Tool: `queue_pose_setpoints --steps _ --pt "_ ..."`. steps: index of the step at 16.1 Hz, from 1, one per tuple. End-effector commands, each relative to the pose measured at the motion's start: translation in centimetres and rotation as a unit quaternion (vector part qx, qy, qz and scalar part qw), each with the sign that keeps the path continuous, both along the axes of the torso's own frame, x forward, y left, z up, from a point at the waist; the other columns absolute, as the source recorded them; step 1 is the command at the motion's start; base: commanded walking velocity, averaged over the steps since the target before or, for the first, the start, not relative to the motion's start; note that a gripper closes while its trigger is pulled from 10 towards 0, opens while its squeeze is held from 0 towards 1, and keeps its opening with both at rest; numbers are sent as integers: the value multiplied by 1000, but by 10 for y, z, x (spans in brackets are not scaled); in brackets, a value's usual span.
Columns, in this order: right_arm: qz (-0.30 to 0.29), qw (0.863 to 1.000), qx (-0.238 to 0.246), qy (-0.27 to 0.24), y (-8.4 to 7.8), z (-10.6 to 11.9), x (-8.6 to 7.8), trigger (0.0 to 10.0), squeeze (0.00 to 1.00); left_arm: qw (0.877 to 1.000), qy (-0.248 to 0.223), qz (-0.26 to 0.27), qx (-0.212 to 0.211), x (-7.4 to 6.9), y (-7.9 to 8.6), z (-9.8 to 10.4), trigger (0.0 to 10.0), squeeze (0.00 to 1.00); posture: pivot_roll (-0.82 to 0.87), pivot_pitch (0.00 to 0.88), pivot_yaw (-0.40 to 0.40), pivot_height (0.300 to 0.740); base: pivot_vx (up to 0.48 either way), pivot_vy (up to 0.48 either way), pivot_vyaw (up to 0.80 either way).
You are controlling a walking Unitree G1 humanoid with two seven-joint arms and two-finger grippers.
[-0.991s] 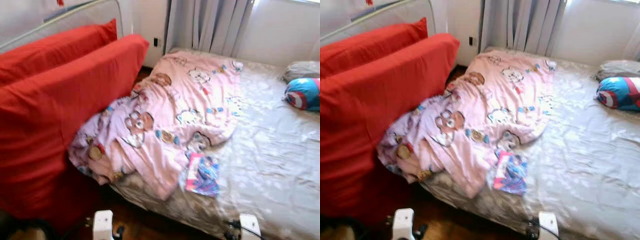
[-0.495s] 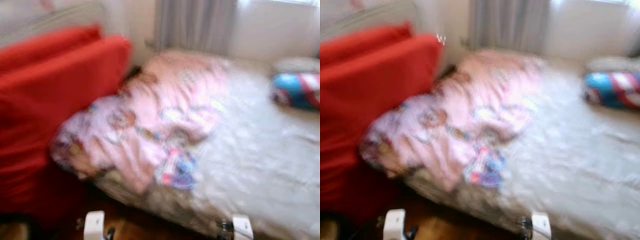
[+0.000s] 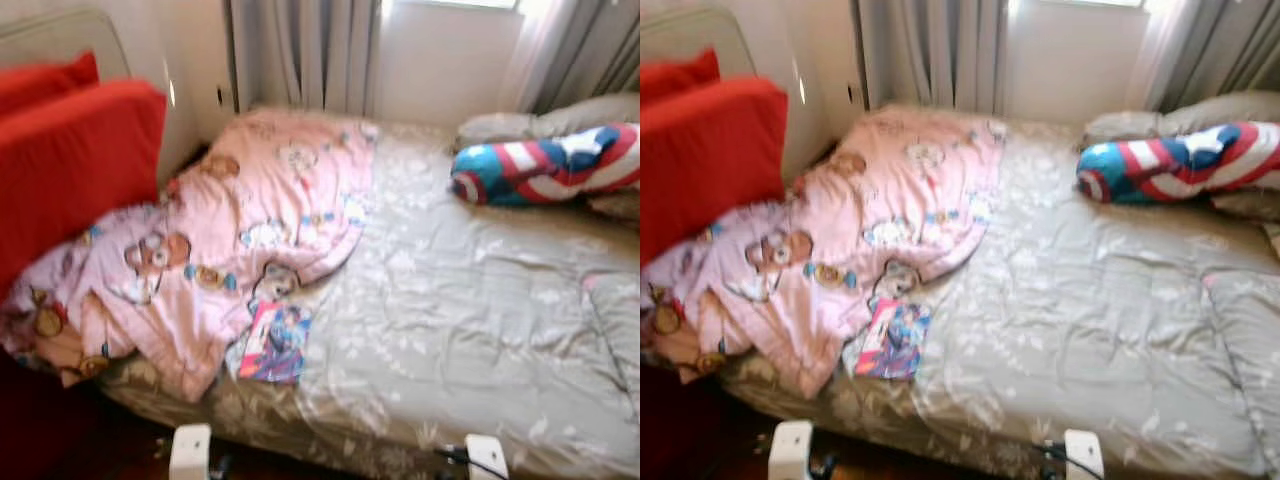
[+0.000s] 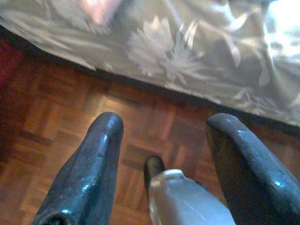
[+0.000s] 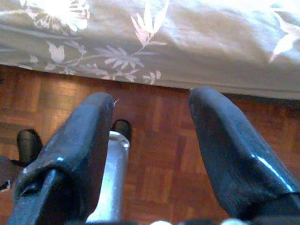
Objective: Clean up the room
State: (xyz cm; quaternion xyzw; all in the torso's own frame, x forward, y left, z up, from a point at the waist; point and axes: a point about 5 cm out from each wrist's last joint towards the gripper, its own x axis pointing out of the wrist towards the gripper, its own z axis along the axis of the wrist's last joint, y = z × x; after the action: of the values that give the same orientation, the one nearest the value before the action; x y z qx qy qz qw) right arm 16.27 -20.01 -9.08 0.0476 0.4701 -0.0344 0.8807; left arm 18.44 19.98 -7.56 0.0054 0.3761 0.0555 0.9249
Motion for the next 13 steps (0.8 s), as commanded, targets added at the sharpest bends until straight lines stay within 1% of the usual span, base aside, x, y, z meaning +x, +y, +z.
queue_pose_setpoints --steps 1,4,10,13 --pt "-6 1000 -7 1 -7 0 -2 10000 0 1000 5 -2 -7 -1 -5 -2 10000 0 71 0 -27 740 0 -311 0" --pt "-8 1000 -5 -2 -6 1 1 10000 0 1000 -3 5 -6 5 -3 2 10000 0 67 53 -29 740 0 -311 -723" --pt "-13 1000 -7 -7 -6 2 3 10000 0 1000 -4 13 -6 7 0 3 10000 0 50 93 -28 740 0 -310 0" --pt "-16 1000 -7 -7 -7 2 3 10000 0 1000 1 14 -7 5 0 1 10000 0 46 100 -29 740 0 -312 0"
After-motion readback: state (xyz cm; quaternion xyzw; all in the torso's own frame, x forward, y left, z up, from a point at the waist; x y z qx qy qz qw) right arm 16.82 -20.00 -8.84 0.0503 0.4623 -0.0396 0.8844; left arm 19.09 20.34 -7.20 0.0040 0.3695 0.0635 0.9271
